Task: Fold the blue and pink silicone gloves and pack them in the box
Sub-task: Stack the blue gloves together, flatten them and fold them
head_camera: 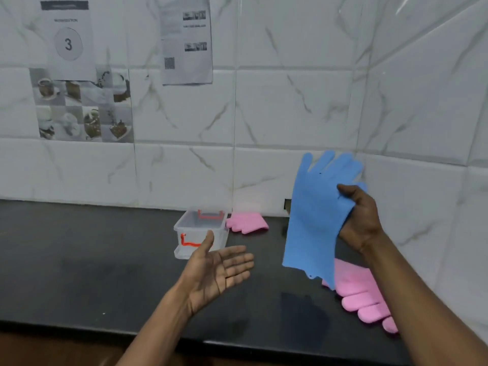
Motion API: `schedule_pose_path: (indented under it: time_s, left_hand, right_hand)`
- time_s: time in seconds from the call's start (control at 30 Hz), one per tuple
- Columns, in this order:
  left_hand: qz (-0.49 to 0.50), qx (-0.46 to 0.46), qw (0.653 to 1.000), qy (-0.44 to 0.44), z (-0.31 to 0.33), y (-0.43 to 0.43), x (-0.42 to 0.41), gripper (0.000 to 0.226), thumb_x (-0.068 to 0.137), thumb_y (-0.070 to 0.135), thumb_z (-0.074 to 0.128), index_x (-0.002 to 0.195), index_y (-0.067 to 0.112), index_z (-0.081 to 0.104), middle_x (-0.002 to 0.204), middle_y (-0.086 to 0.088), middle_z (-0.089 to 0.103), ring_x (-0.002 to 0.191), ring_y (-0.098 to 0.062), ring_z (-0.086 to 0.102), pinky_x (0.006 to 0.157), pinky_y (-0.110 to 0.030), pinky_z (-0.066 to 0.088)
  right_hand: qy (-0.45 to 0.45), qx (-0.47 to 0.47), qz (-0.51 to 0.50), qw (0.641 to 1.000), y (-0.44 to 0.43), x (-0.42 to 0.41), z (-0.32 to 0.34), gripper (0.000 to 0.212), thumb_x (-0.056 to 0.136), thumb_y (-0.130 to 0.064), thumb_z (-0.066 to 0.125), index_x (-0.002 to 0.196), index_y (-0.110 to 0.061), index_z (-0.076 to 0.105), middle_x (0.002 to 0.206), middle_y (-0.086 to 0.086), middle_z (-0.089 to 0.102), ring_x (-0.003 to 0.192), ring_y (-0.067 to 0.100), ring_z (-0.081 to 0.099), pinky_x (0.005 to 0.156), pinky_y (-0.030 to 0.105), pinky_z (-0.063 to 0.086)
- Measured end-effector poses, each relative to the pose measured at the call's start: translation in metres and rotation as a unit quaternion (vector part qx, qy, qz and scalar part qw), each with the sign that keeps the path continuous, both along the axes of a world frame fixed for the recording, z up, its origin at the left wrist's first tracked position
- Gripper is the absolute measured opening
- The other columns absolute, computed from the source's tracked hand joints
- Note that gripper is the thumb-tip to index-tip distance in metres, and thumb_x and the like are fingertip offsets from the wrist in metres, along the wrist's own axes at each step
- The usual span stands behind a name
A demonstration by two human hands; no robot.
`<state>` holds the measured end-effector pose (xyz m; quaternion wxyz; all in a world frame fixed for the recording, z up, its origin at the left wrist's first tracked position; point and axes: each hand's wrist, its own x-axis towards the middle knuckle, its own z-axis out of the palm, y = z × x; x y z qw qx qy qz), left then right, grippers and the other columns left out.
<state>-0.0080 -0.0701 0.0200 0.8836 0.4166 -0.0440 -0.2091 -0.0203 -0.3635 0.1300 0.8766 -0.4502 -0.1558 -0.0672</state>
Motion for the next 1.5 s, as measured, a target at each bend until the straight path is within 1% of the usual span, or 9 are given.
schedule_pose_path:
  time_s: [0.13, 0.3, 0.4, 0.5, 0.73, 0.87, 1.1, 1.27, 1.5]
  left_hand:
    - [-0.039, -0.046, 0.997, -0.04, 0.013, -0.032, 0.006, 0.091, 0.079, 0.08, 0.035, 0.134, 0.01, 0.056, 0.137, -0.025, 0.055, 0.124, -0.045, 0.052, 0.099, -0.064, 0.039]
    - [0.04, -0.125, 0.991, 0.022, 0.007, -0.064, -0.003, 0.057, 0.085, 0.063, 0.045, 0.102, 0.014, 0.068, 0.092, -0.011, 0.074, 0.086, -0.03, 0.07, 0.087, -0.044, 0.055]
    - [0.105, -0.078, 0.988, 0.083, -0.013, -0.05, 0.001, 0.054, 0.088, 0.065, 0.037, 0.094, 0.018, 0.062, 0.067, -0.003, 0.07, 0.063, -0.024, 0.066, 0.061, -0.032, 0.054]
    - [0.059, -0.072, 0.993, 0.079, -0.019, -0.022, 0.0, 0.059, 0.084, 0.057, 0.053, 0.103, 0.004, 0.067, 0.097, -0.02, 0.072, 0.088, -0.037, 0.07, 0.084, -0.046, 0.055]
    - [-0.018, 0.01, 1.0, 0.017, -0.026, -0.007, -0.007, 0.045, 0.077, 0.024, 0.073, 0.117, 0.007, 0.07, 0.123, -0.017, 0.066, 0.112, -0.035, 0.065, 0.092, -0.049, 0.051]
    - [0.093, -0.036, 0.995, -0.002, -0.032, 0.006, -0.004, 0.015, 0.082, 0.015, 0.06, 0.094, 0.012, 0.07, 0.103, -0.007, 0.065, 0.106, -0.026, 0.065, 0.09, -0.046, 0.051]
    - [0.253, 0.095, 0.961, 0.059, -0.035, 0.046, 0.011, 0.029, 0.094, 0.005, 0.05, 0.116, -0.008, 0.062, 0.116, -0.024, 0.066, 0.11, -0.039, 0.064, 0.099, -0.05, 0.049]
    - [0.327, 0.279, 0.903, 0.002, -0.045, 0.036, 0.018, 0.021, 0.087, -0.008, 0.051, 0.086, 0.004, 0.068, 0.091, -0.018, 0.071, 0.093, -0.036, 0.068, 0.085, -0.046, 0.057]
    - [0.368, 0.358, 0.856, -0.063, -0.054, 0.026, 0.017, 0.015, 0.085, 0.007, 0.055, 0.088, 0.007, 0.069, 0.091, -0.011, 0.071, 0.089, -0.027, 0.066, 0.081, -0.045, 0.055]
  right_hand:
    - [0.002, -0.287, -0.094, 0.953, 0.044, -0.013, 0.01, 0.035, 0.089, -0.032, 0.056, 0.119, -0.014, 0.065, 0.11, 0.012, 0.066, 0.104, 0.015, 0.064, 0.093, 0.029, 0.047]
    - [-0.084, -0.669, -0.083, 0.734, 0.13, -0.031, -0.06, 0.081, 0.088, -0.067, 0.041, 0.152, -0.023, 0.017, 0.153, 0.002, 0.036, 0.136, 0.018, 0.039, 0.11, 0.035, 0.032]
    - [-0.06, -0.655, -0.025, 0.753, 0.136, -0.044, -0.091, 0.1, 0.074, -0.084, 0.032, 0.151, -0.022, 0.02, 0.156, 0.0, 0.032, 0.14, 0.015, 0.034, 0.111, 0.029, 0.026]
    - [-0.011, -0.629, -0.086, 0.773, 0.108, -0.044, -0.107, 0.087, 0.08, -0.075, 0.039, 0.15, -0.024, 0.03, 0.155, -0.005, 0.033, 0.139, 0.012, 0.034, 0.106, 0.023, 0.025]
    - [0.113, -0.699, -0.295, 0.642, 0.04, -0.021, -0.148, 0.059, 0.093, -0.042, 0.054, 0.138, -0.006, 0.044, 0.142, 0.013, 0.05, 0.129, 0.028, 0.047, 0.101, 0.037, 0.039]
    - [0.099, -0.739, -0.264, 0.612, 0.037, -0.02, -0.164, 0.069, 0.09, -0.048, 0.056, 0.145, -0.011, 0.036, 0.149, 0.009, 0.042, 0.133, 0.025, 0.043, 0.106, 0.036, 0.036]
    - [0.129, -0.761, -0.313, 0.553, 0.037, -0.009, -0.158, 0.056, 0.093, -0.046, 0.053, 0.138, -0.014, 0.046, 0.141, 0.015, 0.043, 0.126, 0.032, 0.04, 0.103, 0.04, 0.037]
    - [0.135, -0.728, -0.383, 0.553, 0.038, -0.013, -0.158, 0.032, 0.093, -0.028, 0.056, 0.122, -0.013, 0.057, 0.122, 0.015, 0.053, 0.112, 0.032, 0.048, 0.091, 0.039, 0.042]
    - [0.083, -0.451, -0.498, 0.736, 0.031, -0.033, -0.146, 0.04, 0.091, -0.008, 0.061, 0.129, -0.007, 0.048, 0.117, 0.015, 0.062, 0.103, 0.027, 0.061, 0.082, 0.03, 0.045]
